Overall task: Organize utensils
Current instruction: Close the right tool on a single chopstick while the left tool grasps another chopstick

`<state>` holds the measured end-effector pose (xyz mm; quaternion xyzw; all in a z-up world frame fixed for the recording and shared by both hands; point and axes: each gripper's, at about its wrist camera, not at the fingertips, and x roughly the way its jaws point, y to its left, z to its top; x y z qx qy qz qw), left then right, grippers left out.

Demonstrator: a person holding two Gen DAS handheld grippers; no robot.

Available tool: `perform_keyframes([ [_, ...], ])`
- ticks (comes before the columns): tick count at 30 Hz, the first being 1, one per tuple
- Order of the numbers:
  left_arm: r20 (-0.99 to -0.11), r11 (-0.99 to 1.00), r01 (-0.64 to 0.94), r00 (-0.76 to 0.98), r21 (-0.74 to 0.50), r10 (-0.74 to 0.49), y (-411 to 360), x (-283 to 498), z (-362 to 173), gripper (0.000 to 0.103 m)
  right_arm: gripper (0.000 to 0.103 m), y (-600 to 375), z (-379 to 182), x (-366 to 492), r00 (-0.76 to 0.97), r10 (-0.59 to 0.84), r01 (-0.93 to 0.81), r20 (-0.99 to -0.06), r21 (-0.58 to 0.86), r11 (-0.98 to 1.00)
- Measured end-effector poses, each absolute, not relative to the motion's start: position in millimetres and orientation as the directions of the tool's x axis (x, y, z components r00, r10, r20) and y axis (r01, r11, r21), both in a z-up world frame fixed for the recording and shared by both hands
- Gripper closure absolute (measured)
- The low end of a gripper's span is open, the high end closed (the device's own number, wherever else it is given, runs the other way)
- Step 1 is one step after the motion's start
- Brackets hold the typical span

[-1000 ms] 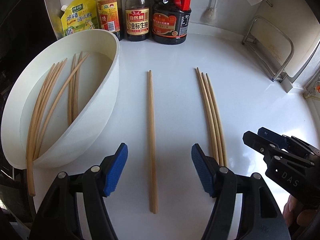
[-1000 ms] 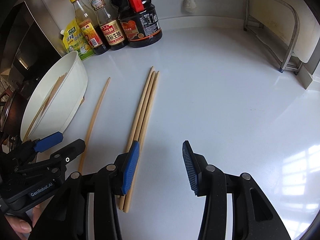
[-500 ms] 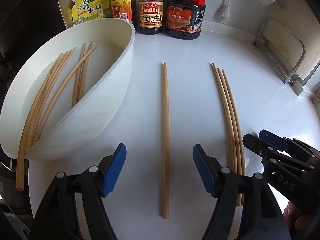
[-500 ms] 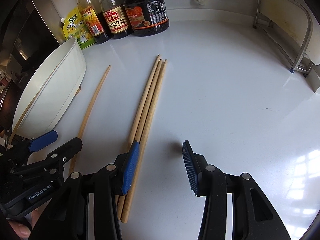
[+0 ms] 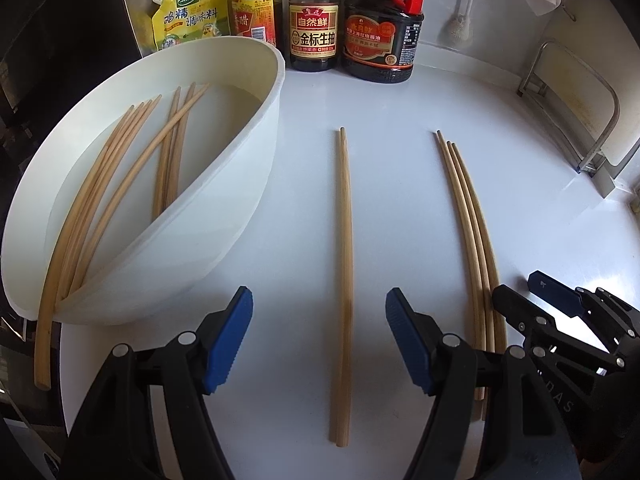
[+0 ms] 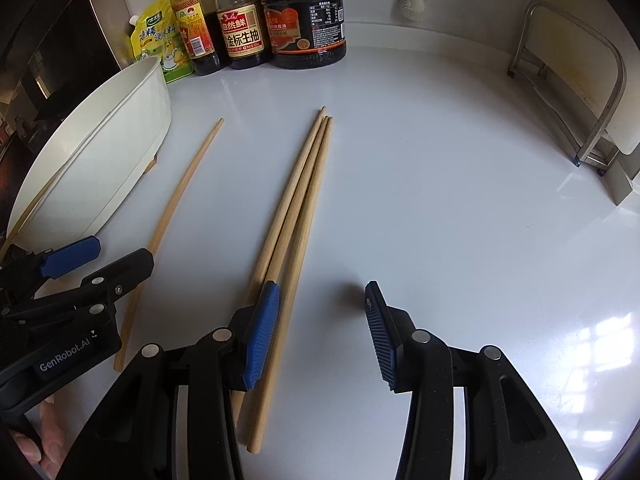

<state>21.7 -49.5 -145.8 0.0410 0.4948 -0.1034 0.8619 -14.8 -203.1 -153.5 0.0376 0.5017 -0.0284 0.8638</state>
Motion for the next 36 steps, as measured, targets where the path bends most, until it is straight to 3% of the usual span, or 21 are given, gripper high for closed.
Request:
perform_keyframes([
  [3, -0.855, 0.976, 0.219, 0.501, -0.020, -0.130, -52, 22, -146, 0.035, 0.064, -199, -154, -16, 0.501, -0.027, 0.076, -0.865, 0.013, 0.997],
  [5, -0.852, 0.976, 0.219, 0.509, -0.009, -0.122, -55, 22, -146, 0.035, 0.077, -200, -153, -17, 0.505, -0.030, 0.073, -0.862, 0.009, 0.997],
  [7, -0.852, 0.976, 0.217, 0.511, -0.002, -0.116, -56, 23, -148, 0.035, 0.081, -200, -153, -17, 0.508, -0.031, 0.065, -0.861, 0.002, 0.998],
  [10, -0.854, 0.979, 0.204, 0.512, 0.015, -0.093, -58, 26, -150, 0.035, 0.096, -202, -153, -17, 0.511, -0.040, 0.057, -0.859, -0.013, 0.998],
  [28, -0.850, 0.981, 0.180, 0.526, 0.071, -0.035, -67, 42, -159, 0.035, 0.097, -248, -151, -48, 0.496, -0.056, 0.140, -0.867, 0.017, 0.990],
  [30, -0.853, 0.982, 0.181, 0.521, 0.060, -0.044, -68, 43, -159, 0.035, 0.094, -249, -149, -48, 0.505, -0.065, 0.144, -0.860, 0.010, 0.989],
  [32, -0.853, 0.982, 0.183, 0.519, 0.053, -0.051, -69, 43, -159, 0.035, 0.077, -249, -149, -45, 0.507, -0.072, 0.143, -0.859, 0.002, 0.990],
  [33, -0.853, 0.981, 0.185, 0.520, 0.054, -0.051, -69, 43, -159, 0.035, 0.073, -249, -149, -44, 0.508, -0.082, 0.147, -0.858, -0.007, 0.989],
  [36, -0.853, 0.981, 0.190, 0.519, 0.049, -0.058, -72, 45, -159, 0.034, 0.072, -250, -152, -40, 0.505, -0.091, 0.147, -0.858, -0.018, 0.989],
])
